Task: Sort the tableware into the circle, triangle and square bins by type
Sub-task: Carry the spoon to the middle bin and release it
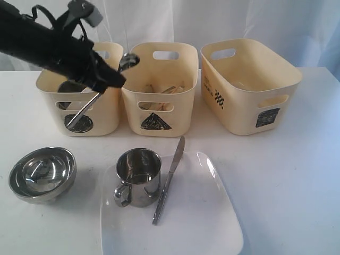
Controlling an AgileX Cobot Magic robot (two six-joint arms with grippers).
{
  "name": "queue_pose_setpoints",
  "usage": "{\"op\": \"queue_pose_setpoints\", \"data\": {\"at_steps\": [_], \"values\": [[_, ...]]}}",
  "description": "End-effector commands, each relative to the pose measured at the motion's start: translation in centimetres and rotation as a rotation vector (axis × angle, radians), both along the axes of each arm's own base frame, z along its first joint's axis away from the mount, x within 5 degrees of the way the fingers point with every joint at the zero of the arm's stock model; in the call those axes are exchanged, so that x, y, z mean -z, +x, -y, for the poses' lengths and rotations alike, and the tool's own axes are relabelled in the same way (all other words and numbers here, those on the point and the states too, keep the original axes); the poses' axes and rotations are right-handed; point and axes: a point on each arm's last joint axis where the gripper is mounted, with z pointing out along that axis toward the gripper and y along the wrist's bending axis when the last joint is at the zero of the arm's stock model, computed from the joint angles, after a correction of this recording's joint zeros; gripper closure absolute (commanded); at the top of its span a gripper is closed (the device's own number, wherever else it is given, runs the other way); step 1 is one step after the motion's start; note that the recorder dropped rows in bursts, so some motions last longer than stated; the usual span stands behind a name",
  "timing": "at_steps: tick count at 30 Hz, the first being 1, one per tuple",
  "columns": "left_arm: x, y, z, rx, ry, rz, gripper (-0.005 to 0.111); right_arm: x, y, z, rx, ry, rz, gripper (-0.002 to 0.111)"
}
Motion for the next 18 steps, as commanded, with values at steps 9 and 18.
{"op": "queue_pose_setpoints", "data": {"at_steps": [9, 18], "values": [[-4.7, 1.6, 1.9, 0.137, -0.332, 0.591, 0.107, 0.1, 0.0, 0.1, 0.014, 0.019, 0.005, 0.108], [0.3, 5.2, 3.3, 0.165, -0.334, 0.484, 0.107, 0.1, 0.0, 0.1, 0.015, 0.021, 0.004, 0.108]]}}
